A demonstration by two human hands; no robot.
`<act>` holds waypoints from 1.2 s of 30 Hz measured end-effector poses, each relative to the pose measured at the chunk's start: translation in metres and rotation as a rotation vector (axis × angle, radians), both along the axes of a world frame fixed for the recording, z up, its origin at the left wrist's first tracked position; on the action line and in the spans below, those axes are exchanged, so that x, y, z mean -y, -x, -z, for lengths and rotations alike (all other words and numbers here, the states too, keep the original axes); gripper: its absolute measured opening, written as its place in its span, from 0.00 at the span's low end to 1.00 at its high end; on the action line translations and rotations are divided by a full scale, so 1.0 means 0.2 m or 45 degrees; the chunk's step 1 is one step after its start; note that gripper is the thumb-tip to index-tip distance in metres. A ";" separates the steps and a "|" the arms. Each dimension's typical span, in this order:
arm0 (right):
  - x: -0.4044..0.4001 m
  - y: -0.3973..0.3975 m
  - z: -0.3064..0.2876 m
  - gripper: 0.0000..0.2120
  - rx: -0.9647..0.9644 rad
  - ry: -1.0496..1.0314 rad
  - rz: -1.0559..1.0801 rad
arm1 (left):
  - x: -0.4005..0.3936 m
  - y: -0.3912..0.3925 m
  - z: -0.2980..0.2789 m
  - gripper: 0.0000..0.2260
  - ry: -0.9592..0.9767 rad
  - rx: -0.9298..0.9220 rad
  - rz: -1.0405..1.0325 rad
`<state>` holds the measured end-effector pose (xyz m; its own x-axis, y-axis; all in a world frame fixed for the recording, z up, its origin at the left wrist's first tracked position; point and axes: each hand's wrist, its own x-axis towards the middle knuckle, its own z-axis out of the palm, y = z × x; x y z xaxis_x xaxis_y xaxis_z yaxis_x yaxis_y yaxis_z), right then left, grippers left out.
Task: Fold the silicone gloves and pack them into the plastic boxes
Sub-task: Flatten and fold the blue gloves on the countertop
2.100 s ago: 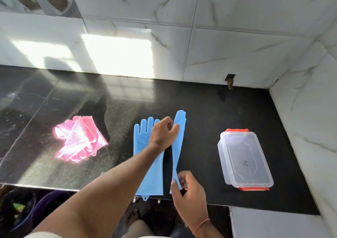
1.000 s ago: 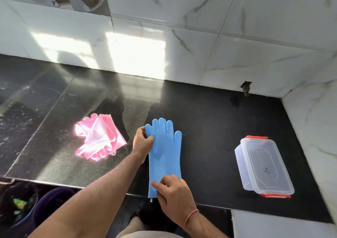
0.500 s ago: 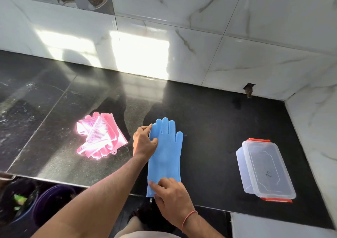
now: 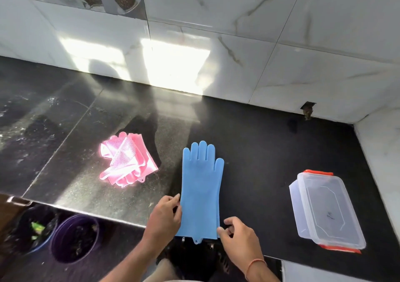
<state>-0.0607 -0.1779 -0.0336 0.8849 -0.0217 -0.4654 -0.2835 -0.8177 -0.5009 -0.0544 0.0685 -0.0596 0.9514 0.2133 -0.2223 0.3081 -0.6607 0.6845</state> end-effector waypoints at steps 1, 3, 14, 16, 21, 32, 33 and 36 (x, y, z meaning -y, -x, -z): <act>0.00 0.00 0.00 0.10 -0.042 -0.020 0.038 | 0.03 0.07 0.00 0.18 0.020 -0.008 0.015; -0.01 -0.01 0.00 0.09 -0.087 -0.054 0.102 | 0.08 0.16 -0.01 0.16 0.067 -0.016 0.012; 0.05 -0.07 0.00 0.09 -0.270 -0.344 0.221 | 0.14 0.34 -0.08 0.22 -0.238 -0.138 -0.067; 0.07 -0.06 0.00 0.11 -0.250 -0.385 0.204 | 0.16 0.35 -0.08 0.23 -0.308 -0.166 -0.068; 0.13 -0.07 -0.02 0.15 -0.203 -0.400 0.034 | 0.20 0.35 -0.09 0.30 -0.346 -0.261 -0.061; 0.33 -0.05 0.02 0.21 0.453 0.149 -1.004 | 0.15 0.46 -0.06 0.44 -0.343 -0.002 0.208; 0.33 -0.05 0.03 0.25 0.560 0.202 -1.093 | 0.13 0.46 -0.04 0.48 -0.450 0.046 0.306; 0.31 -0.05 0.01 0.28 0.664 0.285 -1.240 | 0.12 0.41 0.01 0.43 -0.692 0.250 0.585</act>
